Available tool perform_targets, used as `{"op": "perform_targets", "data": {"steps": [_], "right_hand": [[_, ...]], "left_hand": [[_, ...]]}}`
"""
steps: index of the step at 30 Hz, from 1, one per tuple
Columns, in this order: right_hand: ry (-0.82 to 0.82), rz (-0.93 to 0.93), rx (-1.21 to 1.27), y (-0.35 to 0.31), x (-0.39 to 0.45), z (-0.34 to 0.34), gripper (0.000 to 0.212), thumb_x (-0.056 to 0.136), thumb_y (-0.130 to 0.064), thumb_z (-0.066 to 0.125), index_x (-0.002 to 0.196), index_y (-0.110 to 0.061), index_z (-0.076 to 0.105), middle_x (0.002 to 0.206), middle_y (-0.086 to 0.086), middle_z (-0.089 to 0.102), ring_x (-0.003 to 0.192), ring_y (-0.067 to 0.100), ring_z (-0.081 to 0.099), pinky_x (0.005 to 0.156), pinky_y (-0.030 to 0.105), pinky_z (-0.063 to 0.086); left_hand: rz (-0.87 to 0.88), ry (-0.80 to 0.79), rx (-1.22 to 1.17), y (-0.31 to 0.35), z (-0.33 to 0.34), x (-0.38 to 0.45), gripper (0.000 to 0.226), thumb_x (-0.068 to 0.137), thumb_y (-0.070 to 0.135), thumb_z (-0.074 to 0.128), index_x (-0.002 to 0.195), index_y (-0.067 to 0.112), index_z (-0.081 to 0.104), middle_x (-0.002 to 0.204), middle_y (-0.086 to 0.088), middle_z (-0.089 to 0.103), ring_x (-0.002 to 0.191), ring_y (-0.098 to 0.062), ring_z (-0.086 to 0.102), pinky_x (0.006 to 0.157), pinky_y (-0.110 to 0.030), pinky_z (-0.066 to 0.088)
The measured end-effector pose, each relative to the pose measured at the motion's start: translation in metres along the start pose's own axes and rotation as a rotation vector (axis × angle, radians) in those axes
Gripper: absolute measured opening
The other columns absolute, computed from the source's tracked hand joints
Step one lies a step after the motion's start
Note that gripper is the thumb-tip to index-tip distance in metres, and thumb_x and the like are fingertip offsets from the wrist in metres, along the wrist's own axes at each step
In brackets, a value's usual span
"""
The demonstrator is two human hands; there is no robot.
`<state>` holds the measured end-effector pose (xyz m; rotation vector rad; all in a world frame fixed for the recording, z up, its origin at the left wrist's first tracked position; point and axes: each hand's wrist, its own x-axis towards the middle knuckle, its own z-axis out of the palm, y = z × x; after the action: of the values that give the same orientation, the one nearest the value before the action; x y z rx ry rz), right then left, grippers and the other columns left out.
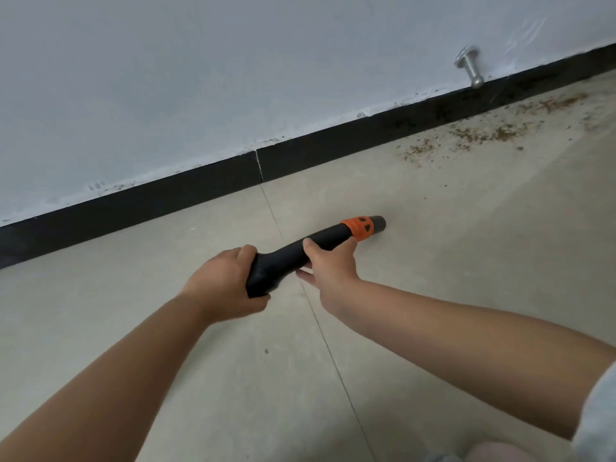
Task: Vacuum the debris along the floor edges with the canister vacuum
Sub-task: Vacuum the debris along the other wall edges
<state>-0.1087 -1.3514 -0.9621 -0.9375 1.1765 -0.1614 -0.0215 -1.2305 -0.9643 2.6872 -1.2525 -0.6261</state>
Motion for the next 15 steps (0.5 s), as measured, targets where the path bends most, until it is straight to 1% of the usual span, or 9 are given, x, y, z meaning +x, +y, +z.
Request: {"op": "perform_targets", "data": {"steps": [1,2,4,5,7,9,10,13,15], "right_hand": [[0.040,-0.016,0.008,-0.004,0.005,-0.007,0.074,0.090,-0.013,0.057,0.146,-0.025,0.010,0.102,-0.001,0.053,0.072,0.014,0.059,0.091,0.037,0.052],[0.084,-0.029,0.017,-0.008,0.011,-0.014,0.074,0.090,-0.014,0.059,0.146,-0.022,0.011,0.103,0.000,0.054,0.081,0.018,0.059,0.093,0.039,0.051],[0.155,-0.045,0.041,-0.018,0.024,-0.030,0.078,0.089,-0.015,0.059,0.148,-0.020,0.008,0.122,0.007,0.052,0.099,0.024,0.057,0.095,0.042,0.050],[0.175,-0.054,0.053,-0.023,0.030,-0.038,0.078,0.090,-0.015,0.059,0.149,-0.019,0.008,0.128,0.008,0.050,0.103,0.025,0.055,0.095,0.042,0.049],[0.195,-0.077,0.074,-0.034,0.041,-0.055,0.077,0.091,-0.014,0.057,0.149,-0.019,0.008,0.133,0.008,0.047,0.108,0.024,0.053,0.095,0.043,0.049],[0.203,-0.093,0.082,-0.045,0.053,-0.071,0.074,0.092,-0.014,0.056,0.150,-0.019,0.011,0.138,0.007,0.044,0.117,0.026,0.051,0.095,0.043,0.049],[0.206,-0.100,0.079,-0.051,0.058,-0.077,0.072,0.092,-0.014,0.056,0.149,-0.019,0.013,0.138,0.007,0.044,0.117,0.027,0.050,0.094,0.042,0.049],[0.222,-0.117,0.078,-0.066,0.075,-0.094,0.064,0.092,-0.013,0.055,0.147,-0.017,0.023,0.136,0.008,0.046,0.109,0.025,0.051,0.088,0.039,0.051],[0.253,-0.122,0.092,-0.073,0.085,-0.103,0.061,0.092,-0.013,0.055,0.145,-0.017,0.026,0.136,0.009,0.046,0.112,0.028,0.051,0.090,0.042,0.050]], "left_hand": [[0.018,-0.002,0.009,0.011,0.002,0.006,0.037,0.075,0.037,0.066,0.095,0.019,0.040,0.088,0.007,0.044,0.080,-0.014,0.042,0.065,-0.023,0.032],[0.037,-0.003,0.010,0.022,0.003,0.012,0.037,0.075,0.037,0.065,0.093,0.020,0.037,0.088,0.007,0.043,0.080,-0.014,0.041,0.065,-0.023,0.032],[0.070,-0.012,0.000,0.044,0.007,0.024,0.038,0.076,0.037,0.064,0.091,0.020,0.033,0.088,0.006,0.042,0.080,-0.014,0.041,0.065,-0.024,0.032],[0.081,-0.015,-0.007,0.055,0.010,0.031,0.038,0.077,0.038,0.063,0.091,0.020,0.033,0.088,0.005,0.042,0.080,-0.014,0.041,0.065,-0.024,0.033],[0.087,-0.009,-0.013,0.076,0.014,0.045,0.038,0.078,0.038,0.062,0.093,0.018,0.033,0.089,0.004,0.042,0.081,-0.015,0.041,0.065,-0.025,0.034],[0.081,0.006,-0.031,0.096,0.019,0.058,0.038,0.078,0.038,0.061,0.099,0.016,0.038,0.091,0.003,0.043,0.082,-0.015,0.041,0.065,-0.026,0.035],[0.075,0.015,-0.048,0.105,0.021,0.064,0.040,0.078,0.038,0.061,0.103,0.015,0.040,0.093,0.001,0.046,0.082,-0.015,0.042,0.065,-0.026,0.036],[0.058,0.029,-0.081,0.129,0.028,0.080,0.044,0.080,0.038,0.060,0.109,0.012,0.041,0.102,-0.001,0.051,0.085,-0.015,0.042,0.067,-0.027,0.039],[0.050,0.032,-0.091,0.142,0.031,0.089,0.044,0.080,0.038,0.060,0.110,0.012,0.040,0.104,-0.002,0.051,0.087,-0.016,0.043,0.068,-0.027,0.039]]}}
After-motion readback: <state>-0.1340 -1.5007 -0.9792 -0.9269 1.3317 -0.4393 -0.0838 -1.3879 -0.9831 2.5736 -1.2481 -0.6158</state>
